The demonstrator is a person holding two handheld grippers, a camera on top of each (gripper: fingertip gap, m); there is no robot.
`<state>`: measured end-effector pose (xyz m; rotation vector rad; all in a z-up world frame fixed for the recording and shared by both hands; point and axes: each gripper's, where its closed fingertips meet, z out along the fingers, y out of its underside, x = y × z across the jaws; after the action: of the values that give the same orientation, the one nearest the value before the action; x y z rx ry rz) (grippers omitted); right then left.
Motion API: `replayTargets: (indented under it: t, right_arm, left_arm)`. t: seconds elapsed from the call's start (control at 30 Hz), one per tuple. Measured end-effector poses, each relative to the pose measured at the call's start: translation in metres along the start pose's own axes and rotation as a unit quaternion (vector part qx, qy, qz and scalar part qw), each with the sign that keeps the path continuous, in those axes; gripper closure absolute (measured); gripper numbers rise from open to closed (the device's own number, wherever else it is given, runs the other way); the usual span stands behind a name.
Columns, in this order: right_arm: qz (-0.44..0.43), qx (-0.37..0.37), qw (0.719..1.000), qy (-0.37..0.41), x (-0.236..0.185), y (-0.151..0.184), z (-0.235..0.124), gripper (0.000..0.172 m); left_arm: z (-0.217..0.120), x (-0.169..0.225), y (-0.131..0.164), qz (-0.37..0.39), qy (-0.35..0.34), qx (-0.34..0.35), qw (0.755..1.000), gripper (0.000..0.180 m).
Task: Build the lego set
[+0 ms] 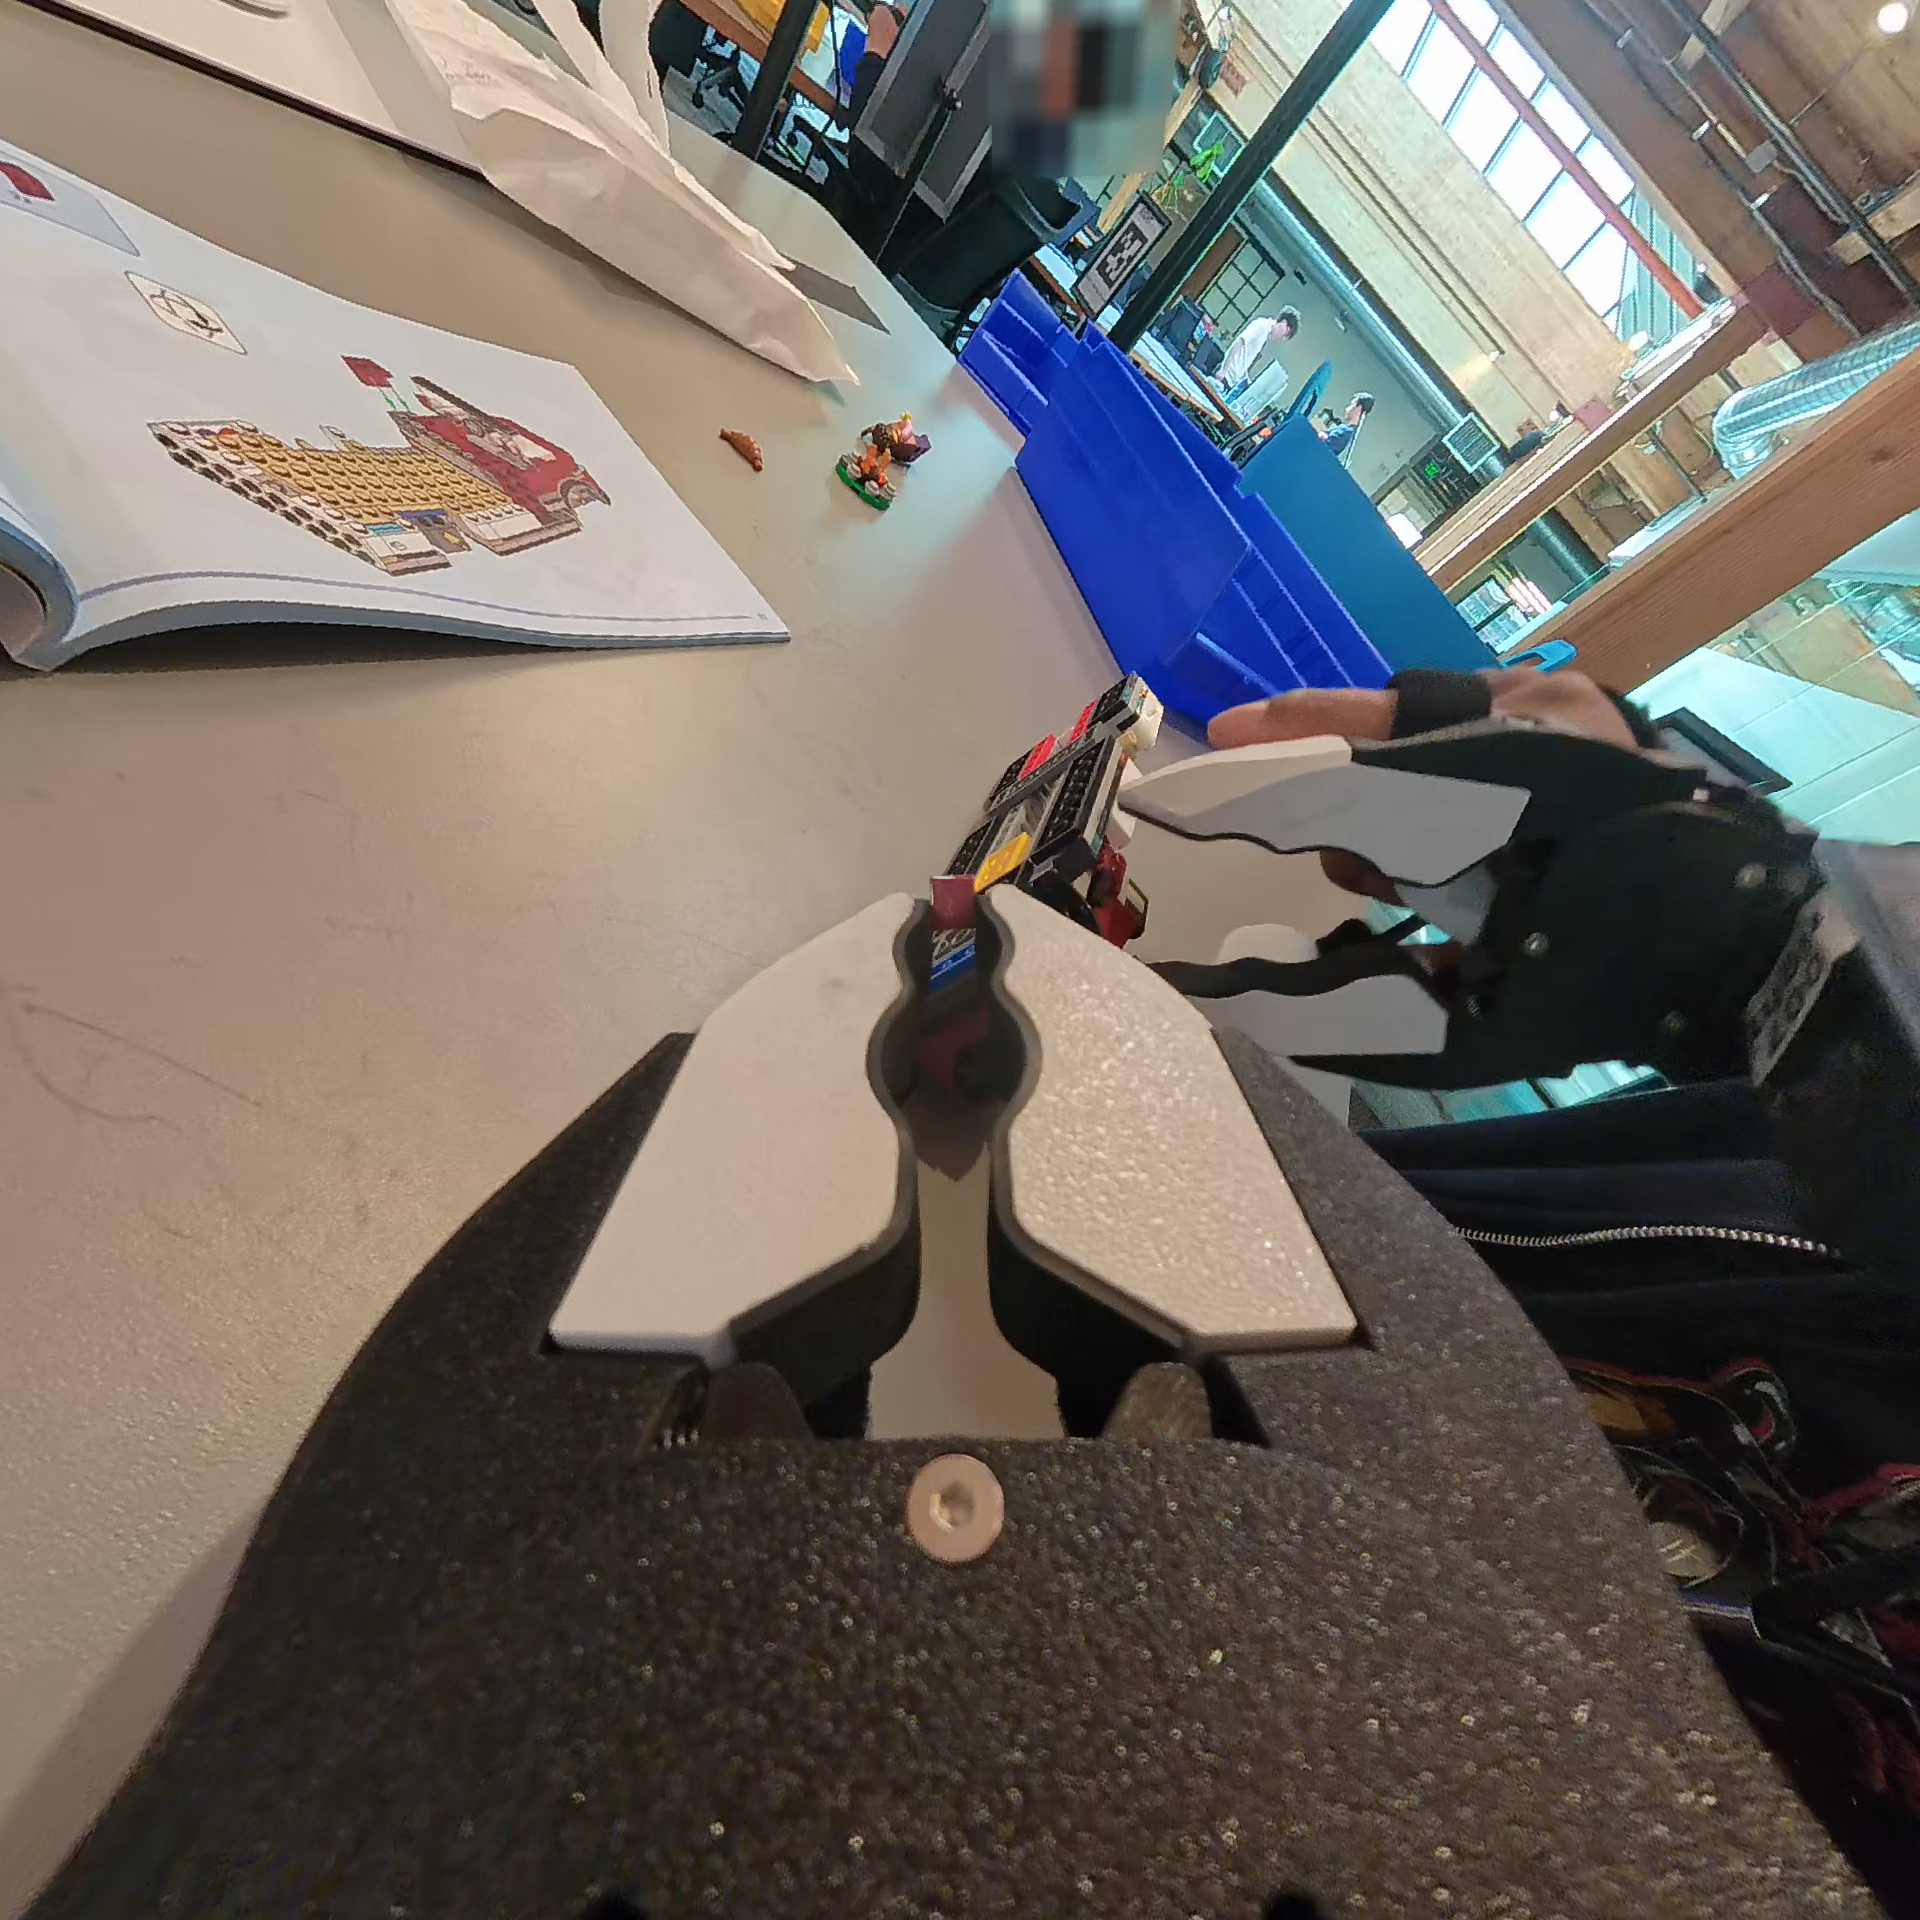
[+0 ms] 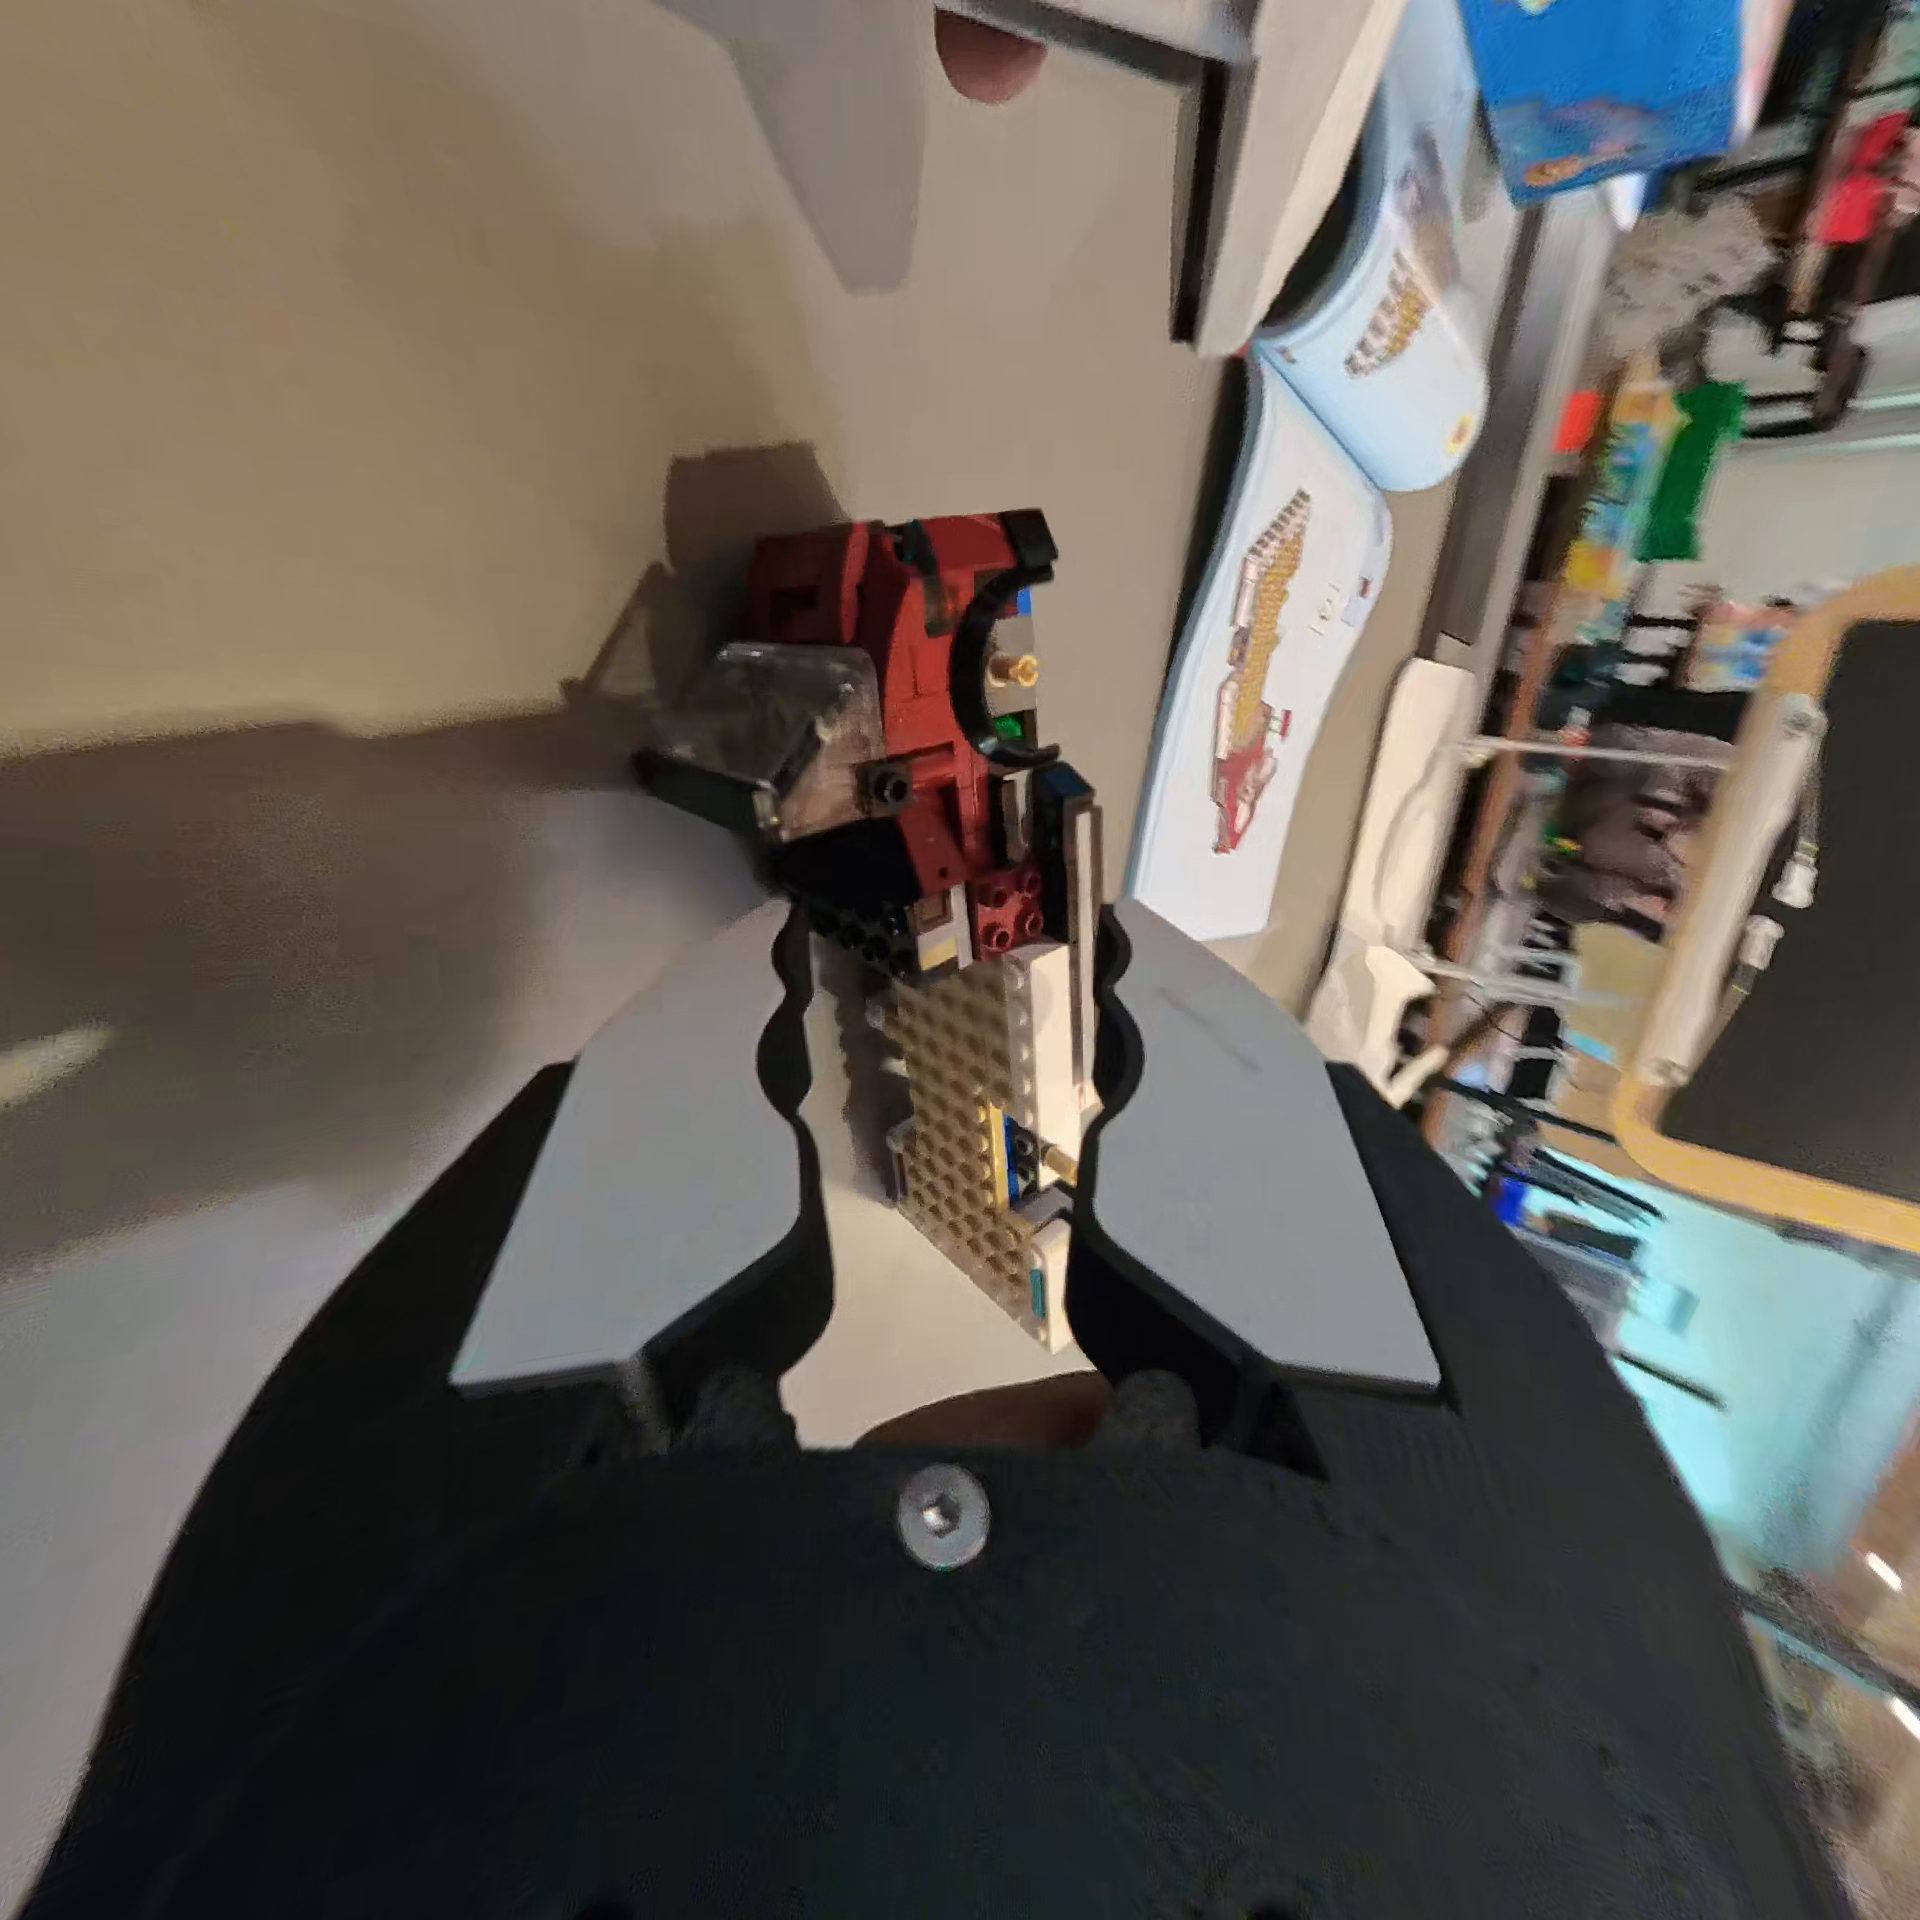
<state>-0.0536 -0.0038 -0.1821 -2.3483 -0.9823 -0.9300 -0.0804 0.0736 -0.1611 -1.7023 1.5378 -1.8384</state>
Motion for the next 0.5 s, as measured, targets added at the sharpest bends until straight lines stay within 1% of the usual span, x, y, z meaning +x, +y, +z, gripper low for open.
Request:
replayTargets:
  t: [0.07, 0.17, 0.27, 0.33, 0.43, 0.5]
  right_arm:
    - [0.011, 0.024, 0.998, -0.057, 0.003, -0.002, -0.006, 0.118]
    - [0.033, 0.056, 0.988, -0.142, 0.010, -0.003, -0.013, 0.116]
    - [0.027, 0.072, 0.976, -0.202, 0.015, -0.004, -0.017, 0.115]
    - [0.013, 0.072, 0.971, -0.229, 0.016, -0.004, -0.017, 0.115]
    - [-0.011, 0.055, 0.967, -0.249, 0.015, 0.001, -0.011, 0.116]
    - [-0.021, 0.050, 0.963, -0.265, 0.012, 0.003, -0.006, 0.112]
  left_arm:
    - [0.000, 0.000, 0.000, 0.001, 0.001, 0.000, 1.000, 0.173]
    - [-0.001, 0.001, 0.000, -0.001, 0.003, 0.002, 1.000, 0.173]
    - [-0.003, 0.001, -0.001, -0.005, 0.006, 0.005, 1.000, 0.173]
    - [-0.004, 0.000, -0.002, -0.009, 0.008, 0.007, 1.000, 0.173]
    - [-0.003, 0.000, -0.001, -0.013, 0.014, 0.004, 1.000, 0.173]
    - [-0.003, 0.000, -0.001, -0.013, 0.016, 0.001, 1.000, 0.173]
